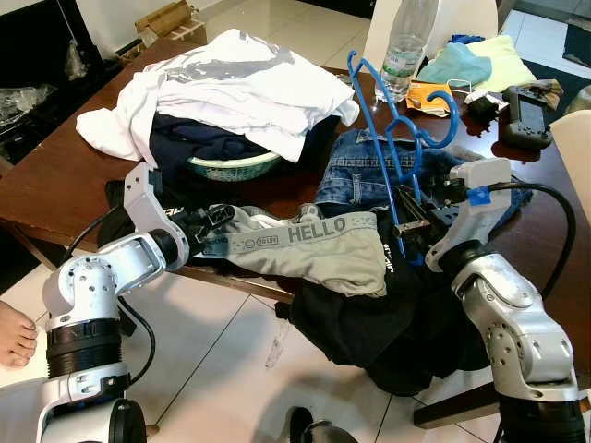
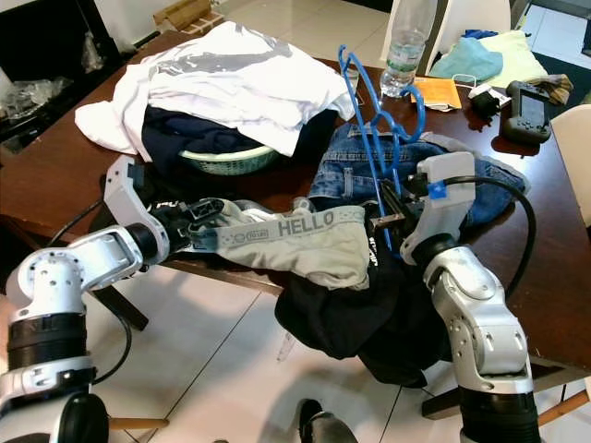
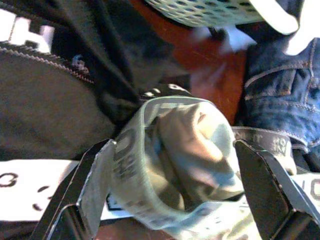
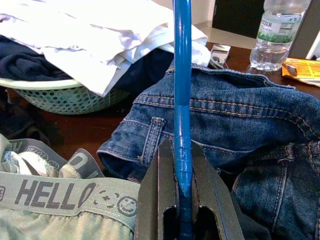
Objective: Hang hanger
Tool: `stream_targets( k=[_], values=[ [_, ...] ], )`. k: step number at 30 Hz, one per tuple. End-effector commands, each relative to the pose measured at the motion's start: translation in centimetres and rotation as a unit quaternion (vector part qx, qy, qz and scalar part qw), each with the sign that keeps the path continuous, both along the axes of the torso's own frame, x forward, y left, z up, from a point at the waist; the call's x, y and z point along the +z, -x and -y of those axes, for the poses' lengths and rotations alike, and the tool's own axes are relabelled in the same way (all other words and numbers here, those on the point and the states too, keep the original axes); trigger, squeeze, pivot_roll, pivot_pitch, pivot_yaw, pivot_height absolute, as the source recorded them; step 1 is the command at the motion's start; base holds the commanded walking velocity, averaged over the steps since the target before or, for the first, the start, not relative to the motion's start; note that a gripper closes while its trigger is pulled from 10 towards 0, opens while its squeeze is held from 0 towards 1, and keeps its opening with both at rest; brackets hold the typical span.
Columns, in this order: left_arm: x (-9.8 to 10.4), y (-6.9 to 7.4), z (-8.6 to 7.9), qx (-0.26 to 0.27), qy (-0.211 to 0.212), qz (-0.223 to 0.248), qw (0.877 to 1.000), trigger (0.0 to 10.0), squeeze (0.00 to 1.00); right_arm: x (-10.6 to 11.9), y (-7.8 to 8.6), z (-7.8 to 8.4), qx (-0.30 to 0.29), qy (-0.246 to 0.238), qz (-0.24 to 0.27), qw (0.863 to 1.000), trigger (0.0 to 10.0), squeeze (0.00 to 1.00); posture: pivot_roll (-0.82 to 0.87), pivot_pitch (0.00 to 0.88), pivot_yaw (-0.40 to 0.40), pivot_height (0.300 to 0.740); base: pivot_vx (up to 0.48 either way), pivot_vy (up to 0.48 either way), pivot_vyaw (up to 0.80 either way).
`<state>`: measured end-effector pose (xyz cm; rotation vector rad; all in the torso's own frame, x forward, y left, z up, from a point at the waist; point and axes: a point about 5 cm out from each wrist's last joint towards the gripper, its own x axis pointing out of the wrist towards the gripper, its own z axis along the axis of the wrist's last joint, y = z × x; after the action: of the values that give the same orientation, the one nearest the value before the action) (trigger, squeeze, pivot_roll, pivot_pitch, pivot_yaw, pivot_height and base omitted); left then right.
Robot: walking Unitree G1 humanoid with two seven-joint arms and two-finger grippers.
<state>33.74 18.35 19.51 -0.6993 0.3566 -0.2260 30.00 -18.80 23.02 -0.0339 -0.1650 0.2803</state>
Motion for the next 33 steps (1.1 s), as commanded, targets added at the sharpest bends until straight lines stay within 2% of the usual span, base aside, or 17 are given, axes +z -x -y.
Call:
stream_targets(
  k=[1, 7, 9, 10, 14, 15, 16, 19, 24, 25, 27, 28, 29, 30, 33],
  values=[
    [-0.2, 0.4, -0.3, 0.023, -0.002, -0.004, 1.000, 10.0, 0.00, -0.1, 0.3, 0.4, -0.005, 0.007, 0.000, 1.000, 10.0, 0.00, 0.04, 0.238, -0.025, 0.740, 0.000, 0.000, 0.00],
    [-0.5, 0.9, -0.8, 0.066, -0.012, -0.020, 0.998, 10.0, 0.00, 0.0, 0.1, 0.3, -0.002, 0.010, 0.001, 1.000, 10.0, 0.00, 0.04, 0.230, -0.029, 0.740, 0.000, 0.000, 0.00],
    [-0.5, 0.9, -0.8, 0.066, -0.012, -0.020, 0.998, 10.0, 0.00, 0.0, 0.1, 0.3, -0.002, 0.010, 0.001, 1.000, 10.0, 0.00, 0.04, 0.230, -0.029, 0.740, 0.000, 0.000, 0.00],
    [-0.7, 0.9, -0.7, 0.068, -0.010, -0.028, 0.997, 9.6, 0.00, 0.0, 0.1, 0.3, -0.001, 0.011, 0.001, 1.000, 10.0, 0.00, 0.04, 0.228, -0.029, 0.740, 0.000, 0.000, 0.00],
    [-0.7, 0.9, -0.7, 0.068, -0.010, -0.028, 0.997, 9.6, 0.00, 0.0, 0.1, 0.3, -0.001, 0.011, 0.001, 1.000, 10.0, 0.00, 0.04, 0.228, -0.029, 0.740, 0.000, 0.000, 0.00],
    [-0.9, 1.0, -0.7, 0.068, -0.006, -0.037, 0.997, 8.0, 0.00, 0.0, 0.1, 0.3, 0.000, 0.011, 0.002, 1.000, 10.0, 0.00, 0.04, 0.227, -0.029, 0.740, 0.000, 0.000, 0.00],
    [-1.3, 1.1, -0.6, 0.063, -0.002, -0.049, 0.997, 0.0, 0.00, 0.0, 0.1, 0.2, 0.000, 0.012, 0.002, 1.000, 10.0, 0.00, 0.03, 0.224, -0.025, 0.740, 0.000, 0.000, 0.00],
    [-1.7, 1.1, -0.6, 0.062, 0.004, -0.066, 0.996, 0.0, 0.00, 0.0, 0.2, 0.2, -0.001, 0.013, 0.002, 1.000, 10.0, 0.00, 0.03, 0.224, -0.027, 0.740, 0.000, 0.000, 0.00],
    [-1.5, 1.0, -0.6, 0.061, 0.005, -0.061, 0.996, 0.0, 0.00, 0.0, 0.3, 0.2, -0.001, 0.014, 0.002, 1.000, 10.0, 0.00, 0.03, 0.224, -0.027, 0.740, 0.000, 0.000, 0.00],
    [-0.8, 0.9, -0.6, 0.064, -0.014, -0.041, 0.997, 10.0, 0.00, 0.0, 0.3, 0.2, -0.001, 0.014, 0.002, 1.000, 10.0, 0.00, 0.03, 0.228, -0.027, 0.740, 0.000, 0.000, 0.00],
    [-0.8, 0.9, -0.6, 0.064, -0.014, -0.041, 0.997, 10.0, 0.00, 0.0, 0.3, 0.2, -0.001, 0.014, 0.002, 1.000, 10.0, 0.00, 0.03, 0.228, -0.027, 0.740, 0.000, 0.000, 0.00],
    [0.0, 0.8, -0.7, 0.066, -0.035, -0.014, 0.997, 10.0, 0.00, 0.0, 0.3, 0.2, -0.001, 0.014, 0.001, 1.000, 10.0, 0.00, 0.04, 0.233, -0.028, 0.740, 0.000, 0.000, 0.00],
    [0.0, 0.8, -0.7, 0.066, -0.035, -0.014, 0.997, 10.0, 0.00, 0.0, 0.3, 0.2, -0.001, 0.014, 0.001, 1.000, 10.0, 0.00, 0.04, 0.233, -0.028, 0.740, 0.000, 0.000, 0.00],
    [1.1, 0.9, -0.8, 0.077, -0.091, 0.025, 0.993, 10.0, 0.00, 0.0, 0.3, 0.2, 0.000, 0.013, 0.000, 1.000, 10.0, 0.00, 0.03, 0.235, -0.027, 0.740, 0.000, 0.000, 0.00],
    [1.3, 1.0, -0.9, 0.082, -0.106, 0.035, 0.990, 10.0, 0.00, 0.0, 0.3, 0.2, 0.000, 0.012, 0.000, 1.000, 10.0, 0.00, 0.03, 0.235, -0.027, 0.740, 0.000, 0.000, 0.00]
  ],
)
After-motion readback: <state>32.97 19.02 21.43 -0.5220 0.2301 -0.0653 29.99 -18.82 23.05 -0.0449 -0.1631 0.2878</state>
